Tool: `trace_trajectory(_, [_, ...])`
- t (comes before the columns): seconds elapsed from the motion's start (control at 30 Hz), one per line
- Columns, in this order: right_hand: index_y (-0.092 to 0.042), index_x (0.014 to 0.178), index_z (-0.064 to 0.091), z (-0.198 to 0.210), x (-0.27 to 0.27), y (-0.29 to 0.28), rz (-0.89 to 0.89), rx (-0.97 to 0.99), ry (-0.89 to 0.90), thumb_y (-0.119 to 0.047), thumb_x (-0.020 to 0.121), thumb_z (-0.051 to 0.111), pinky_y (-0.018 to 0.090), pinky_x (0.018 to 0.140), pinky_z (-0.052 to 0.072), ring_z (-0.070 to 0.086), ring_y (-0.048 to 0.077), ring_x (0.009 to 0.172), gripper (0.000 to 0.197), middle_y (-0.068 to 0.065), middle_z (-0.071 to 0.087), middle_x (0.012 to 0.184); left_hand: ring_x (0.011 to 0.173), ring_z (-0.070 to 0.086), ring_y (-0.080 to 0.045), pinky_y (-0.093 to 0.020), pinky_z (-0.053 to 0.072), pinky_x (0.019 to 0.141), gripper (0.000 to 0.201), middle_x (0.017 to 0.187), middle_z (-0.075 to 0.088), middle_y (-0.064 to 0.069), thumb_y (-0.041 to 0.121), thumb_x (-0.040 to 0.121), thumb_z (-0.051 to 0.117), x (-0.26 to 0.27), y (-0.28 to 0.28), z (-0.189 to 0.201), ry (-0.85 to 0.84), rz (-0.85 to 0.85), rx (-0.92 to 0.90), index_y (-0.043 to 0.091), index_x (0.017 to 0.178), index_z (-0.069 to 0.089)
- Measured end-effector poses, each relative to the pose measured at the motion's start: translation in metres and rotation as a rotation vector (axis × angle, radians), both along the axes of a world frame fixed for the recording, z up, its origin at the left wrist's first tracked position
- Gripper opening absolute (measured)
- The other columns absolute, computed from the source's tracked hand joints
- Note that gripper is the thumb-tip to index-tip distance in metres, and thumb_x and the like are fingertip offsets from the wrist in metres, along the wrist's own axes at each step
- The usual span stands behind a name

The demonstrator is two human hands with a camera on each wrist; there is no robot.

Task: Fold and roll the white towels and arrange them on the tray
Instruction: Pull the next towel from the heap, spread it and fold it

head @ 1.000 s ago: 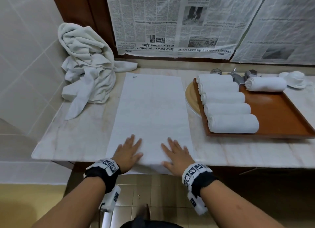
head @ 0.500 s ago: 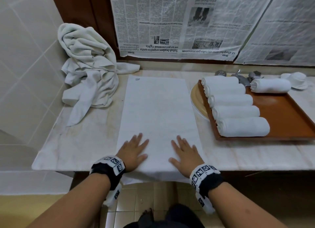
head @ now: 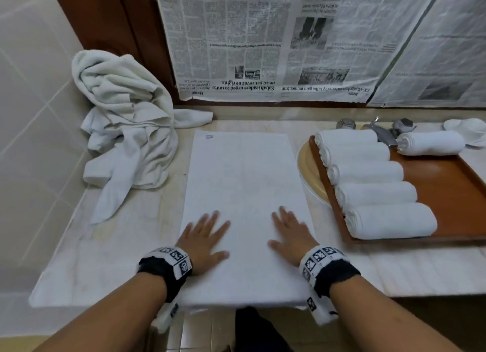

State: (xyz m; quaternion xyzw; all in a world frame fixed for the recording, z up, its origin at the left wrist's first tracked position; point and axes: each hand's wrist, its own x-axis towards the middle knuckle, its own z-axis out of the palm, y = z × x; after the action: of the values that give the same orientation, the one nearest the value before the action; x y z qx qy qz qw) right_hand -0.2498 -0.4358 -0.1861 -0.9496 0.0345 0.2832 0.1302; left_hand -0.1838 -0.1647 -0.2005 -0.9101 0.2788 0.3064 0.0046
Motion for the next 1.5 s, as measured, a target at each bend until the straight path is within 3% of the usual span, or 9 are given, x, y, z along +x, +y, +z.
trace_trajectory(0.13, [-0.015,0.159,-0.005,0.010,0.049,-0.025,-0.158,-0.037,-0.048,-0.045,0.103,0.038,0.041,0.123,0.007,-0.010,0.024,0.153,0.077,0.007,-0.021,0.164,0.150,-0.016,-0.029,-0.049,0.000,0.121,0.085,0.159,-0.031,-0.004,0.073,0.092,0.023,0.057,0.023,0.005,-0.087,0.443,0.124,0.031,0.154,-0.018])
trace_trajectory(0.37, [-0.026,0.159,-0.001,-0.002,0.114,-0.002,0.040,0.034,-0.074,-0.051,0.101,0.041,0.045,0.122,0.001,-0.013,0.025,0.152,0.076,0.002,-0.022,0.164,0.150,-0.018,-0.025,-0.047,0.001,0.120,0.079,0.153,-0.035,0.003,0.070,0.091,0.016,0.100,-0.042,0.005,-0.072,0.066,-0.111,0.033,0.154,-0.013])
trace_trajectory(0.57, [-0.017,0.159,-0.004,0.009,0.162,-0.027,-0.142,-0.098,-0.107,-0.043,0.103,0.037,0.044,0.123,0.003,-0.013,0.031,0.152,0.073,0.013,-0.019,0.164,0.151,-0.009,-0.031,-0.048,0.002,0.121,0.078,0.162,-0.022,-0.008,0.067,0.096,0.018,0.166,-0.018,-0.007,-0.220,0.543,0.089,0.027,0.156,-0.014])
trace_trajectory(0.7, [-0.023,0.159,0.001,0.007,0.166,0.000,0.017,0.019,-0.146,-0.043,0.101,0.042,0.044,0.122,-0.004,-0.015,0.026,0.152,0.074,0.008,-0.017,0.165,0.151,-0.010,-0.028,-0.044,0.000,0.122,0.075,0.162,-0.021,-0.010,0.059,0.099,0.022,0.180,-0.036,-0.002,-0.300,0.452,0.016,0.023,0.156,-0.014])
trace_trajectory(0.8, [-0.021,0.157,0.023,0.012,0.146,0.000,-0.121,0.150,-0.244,-0.040,0.101,0.046,0.039,0.123,0.010,0.013,0.023,0.151,0.063,0.007,0.014,0.165,0.147,0.022,-0.030,-0.044,0.020,0.119,0.074,0.161,0.021,-0.014,0.058,0.095,0.026,0.168,-0.030,0.002,-0.281,0.419,-0.262,0.018,0.157,0.015])
trace_trajectory(0.9, [-0.018,0.136,0.053,0.018,0.105,-0.014,-0.283,0.171,-0.402,-0.034,0.096,0.056,0.037,0.102,0.042,0.050,0.027,0.123,0.043,0.006,0.051,0.135,0.117,0.054,-0.032,-0.044,0.045,0.100,0.050,0.127,0.055,-0.013,0.040,0.096,0.053,0.132,-0.005,0.003,-0.263,0.469,-0.493,0.014,0.139,0.053])
trace_trajectory(1.03, [-0.020,0.116,0.058,0.018,0.036,-0.031,-0.383,0.101,-0.378,-0.033,0.092,0.059,0.036,0.084,0.049,0.058,0.024,0.103,0.027,0.003,0.053,0.116,0.096,0.059,-0.030,-0.043,0.052,0.083,0.027,0.104,0.057,-0.008,0.028,0.091,0.065,0.065,0.036,-0.001,-0.348,0.437,-0.519,0.012,0.114,0.066])
trace_trajectory(1.17, [-0.020,0.111,0.054,0.009,-0.036,-0.031,-0.519,0.082,-0.321,-0.032,0.090,0.060,0.038,0.087,0.049,0.057,0.026,0.104,0.025,0.004,0.050,0.115,0.091,0.058,-0.027,-0.040,0.050,0.080,0.042,0.099,0.058,-0.004,0.049,0.088,0.047,0.000,0.067,-0.003,-0.340,0.432,-0.494,0.015,0.105,0.066])
trace_trajectory(1.5, [-0.013,0.119,0.054,0.014,-0.107,-0.005,-0.685,-0.032,-0.235,-0.047,0.088,0.065,0.037,0.086,0.048,0.056,0.028,0.108,0.048,0.009,0.053,0.118,0.126,0.040,-0.033,-0.042,0.038,0.107,0.060,0.146,0.039,-0.008,0.043,0.090,0.063,-0.060,0.066,0.008,-0.227,0.433,-0.327,0.018,0.143,0.047])
